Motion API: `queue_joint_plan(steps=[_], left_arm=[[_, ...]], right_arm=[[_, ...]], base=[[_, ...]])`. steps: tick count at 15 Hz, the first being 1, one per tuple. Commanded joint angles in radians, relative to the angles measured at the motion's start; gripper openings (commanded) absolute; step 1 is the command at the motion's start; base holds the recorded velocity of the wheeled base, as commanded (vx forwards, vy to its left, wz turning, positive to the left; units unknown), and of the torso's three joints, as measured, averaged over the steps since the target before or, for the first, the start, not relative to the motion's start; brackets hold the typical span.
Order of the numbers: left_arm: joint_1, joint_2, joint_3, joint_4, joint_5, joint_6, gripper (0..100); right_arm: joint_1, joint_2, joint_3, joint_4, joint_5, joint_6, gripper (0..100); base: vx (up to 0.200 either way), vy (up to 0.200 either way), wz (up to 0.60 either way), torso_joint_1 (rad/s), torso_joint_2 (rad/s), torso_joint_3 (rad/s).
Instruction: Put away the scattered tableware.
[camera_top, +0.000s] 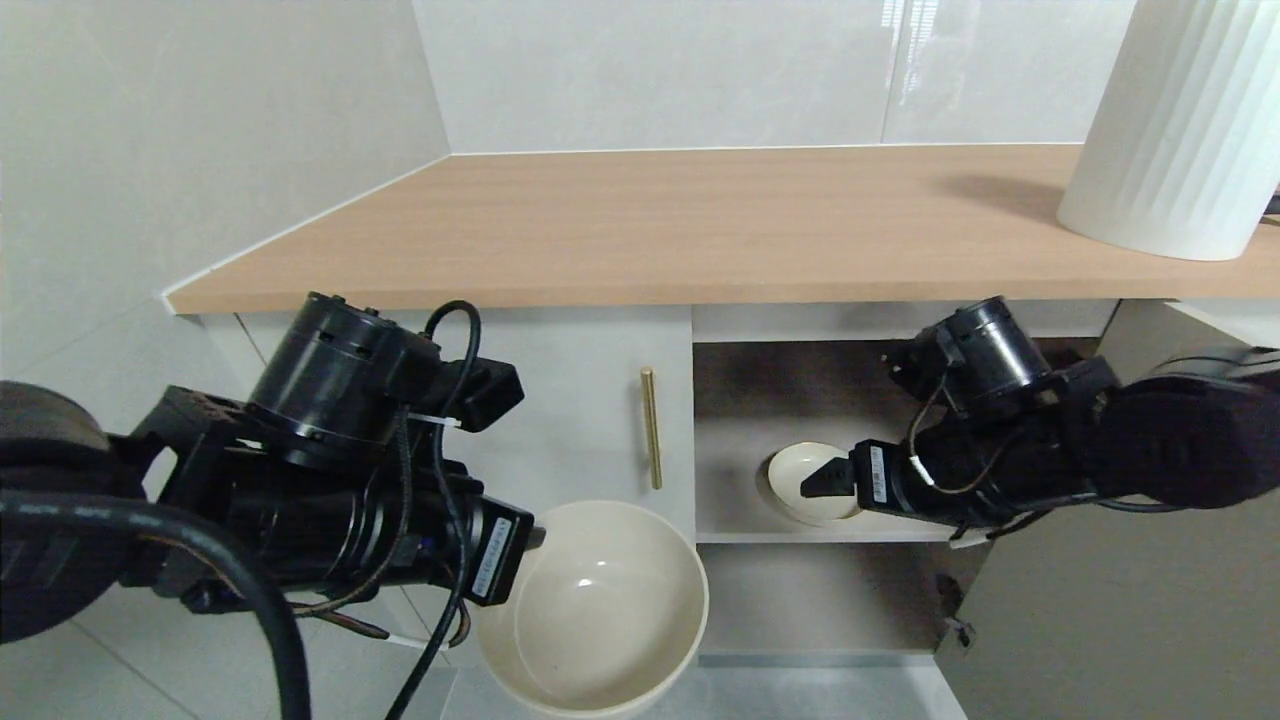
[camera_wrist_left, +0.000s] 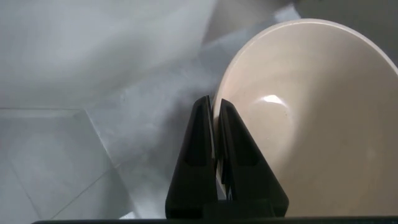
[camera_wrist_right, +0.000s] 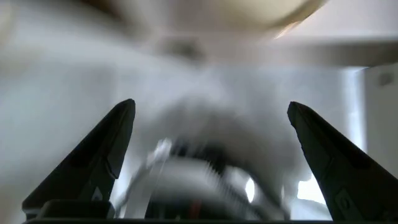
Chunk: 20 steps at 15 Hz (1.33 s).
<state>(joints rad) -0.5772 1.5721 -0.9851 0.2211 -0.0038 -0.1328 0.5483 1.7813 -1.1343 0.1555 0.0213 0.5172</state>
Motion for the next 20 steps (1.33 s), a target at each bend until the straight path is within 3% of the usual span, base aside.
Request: queue_joint_plan(steps=[1,5,8,12,20], left_arm=[[-0.067,0.062,-0.003,-0.032,0.016,-0.001,0],[-0.190,0.161,0.002,-0.154,0.180,-0.008,0],[-0.237,0.166,0.020,-0.187,0.260,-0.031,0],[-0.270,0.158,0.022,-0.192,0.266,-0.065,0],[-0.286,0.144,0.026,-0.192,0.266,-0.067,0]], right_arm=[[0.082,-0.189,0.005,0.076,0.058,-0.013,100],[0.121,-0.217,0.008,0.124,0.045,-0.052,100],[0.159,-0.197,0.007,0.170,0.042,-0.057,100],[0.214,-0.085,0.007,0.167,-0.014,-0.059,100],[0.236,-0.023,0.004,0.164,-0.011,-0.054,100]], base=[[0.000,0.000,0.00,0.000,0.00,0.000],[0.000,0.000,0.00,0.000,0.00,0.000],[0.000,0.000,0.00,0.000,0.00,0.000],[0.000,0.000,0.00,0.000,0.00,0.000],[0.000,0.000,0.00,0.000,0.00,0.000]])
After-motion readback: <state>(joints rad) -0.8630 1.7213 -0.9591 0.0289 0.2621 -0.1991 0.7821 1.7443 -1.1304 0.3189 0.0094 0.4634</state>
